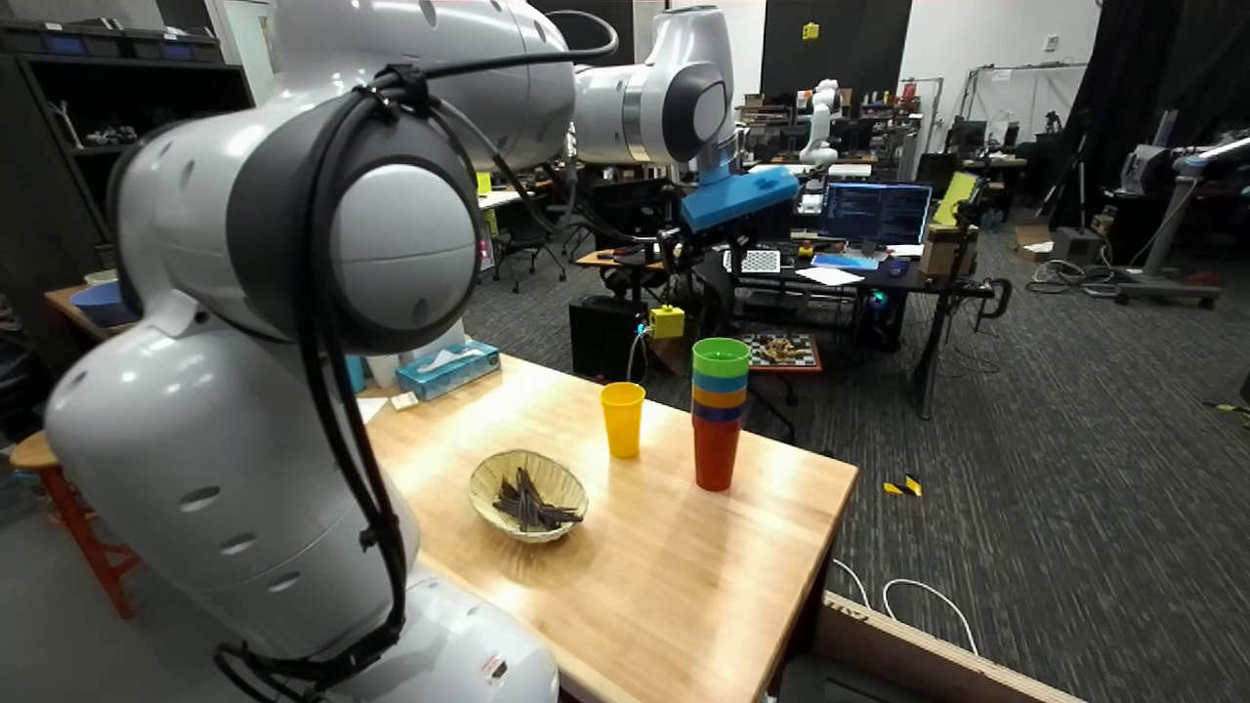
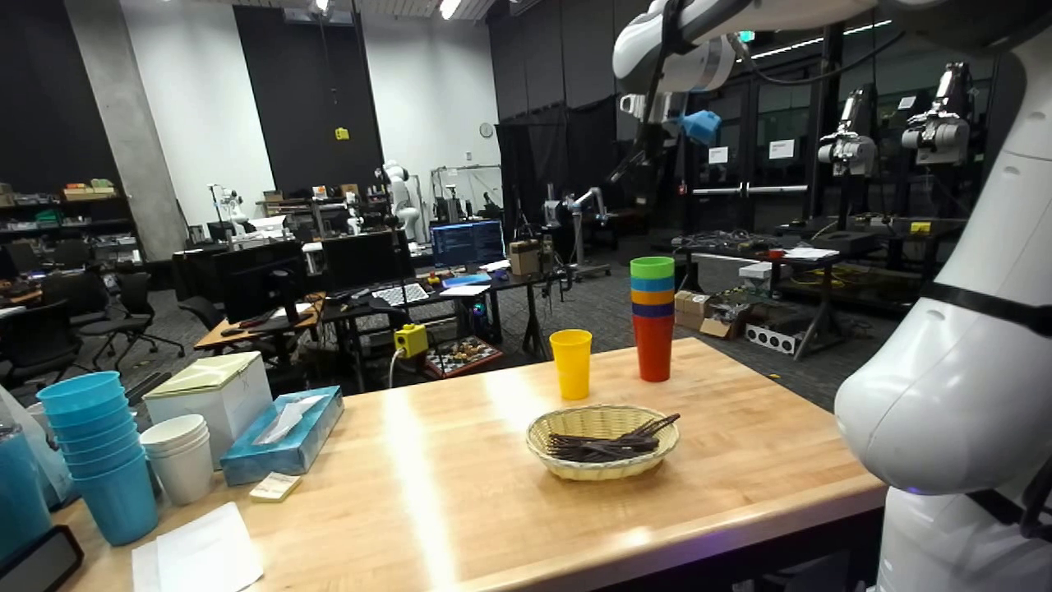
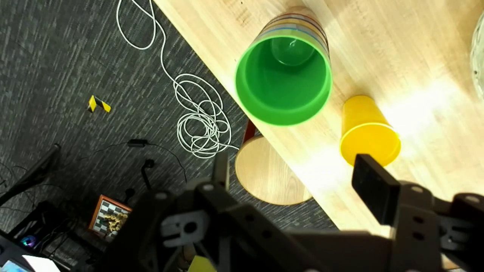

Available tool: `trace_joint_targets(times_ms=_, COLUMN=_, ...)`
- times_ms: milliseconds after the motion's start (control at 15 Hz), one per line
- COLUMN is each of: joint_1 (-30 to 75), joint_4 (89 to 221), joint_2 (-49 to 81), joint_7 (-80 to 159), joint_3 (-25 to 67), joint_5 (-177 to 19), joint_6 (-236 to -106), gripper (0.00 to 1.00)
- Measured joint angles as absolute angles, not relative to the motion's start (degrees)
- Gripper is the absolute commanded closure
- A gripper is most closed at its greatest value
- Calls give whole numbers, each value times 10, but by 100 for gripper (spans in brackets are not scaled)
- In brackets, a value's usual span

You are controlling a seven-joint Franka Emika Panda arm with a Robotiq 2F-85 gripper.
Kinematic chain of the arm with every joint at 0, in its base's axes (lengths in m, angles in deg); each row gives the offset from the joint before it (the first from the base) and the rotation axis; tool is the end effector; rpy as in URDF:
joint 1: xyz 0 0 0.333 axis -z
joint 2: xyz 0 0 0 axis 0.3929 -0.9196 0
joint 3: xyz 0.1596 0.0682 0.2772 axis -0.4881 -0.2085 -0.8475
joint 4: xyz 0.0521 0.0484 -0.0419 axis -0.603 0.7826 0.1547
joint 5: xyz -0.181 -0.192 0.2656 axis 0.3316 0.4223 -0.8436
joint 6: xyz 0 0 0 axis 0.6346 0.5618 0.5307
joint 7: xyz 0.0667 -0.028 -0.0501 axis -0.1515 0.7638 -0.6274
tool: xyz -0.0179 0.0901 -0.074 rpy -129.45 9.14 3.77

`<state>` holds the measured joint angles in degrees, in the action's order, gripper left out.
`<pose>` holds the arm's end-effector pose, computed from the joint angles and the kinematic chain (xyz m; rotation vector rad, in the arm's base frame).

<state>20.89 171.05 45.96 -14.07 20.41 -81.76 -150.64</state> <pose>0.4940 -0.0144 0.6387 2.7162 1.2132 0.4577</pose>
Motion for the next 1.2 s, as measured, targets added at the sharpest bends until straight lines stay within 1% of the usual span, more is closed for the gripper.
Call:
trace_joint_targets(times_ms=600, joint_1=163, joint_4=1706, joint_2=446, joint_7=-181, joint_3=168, joint_5=-823, joint_6=-1507, gripper=0)
trace_joint_targets(times_ms=1200, joint_1=147, joint_4=1674, joint_2=347, joint_7=-208, joint_3=135, joint_5=-824, joint_6=-1517, gripper=0)
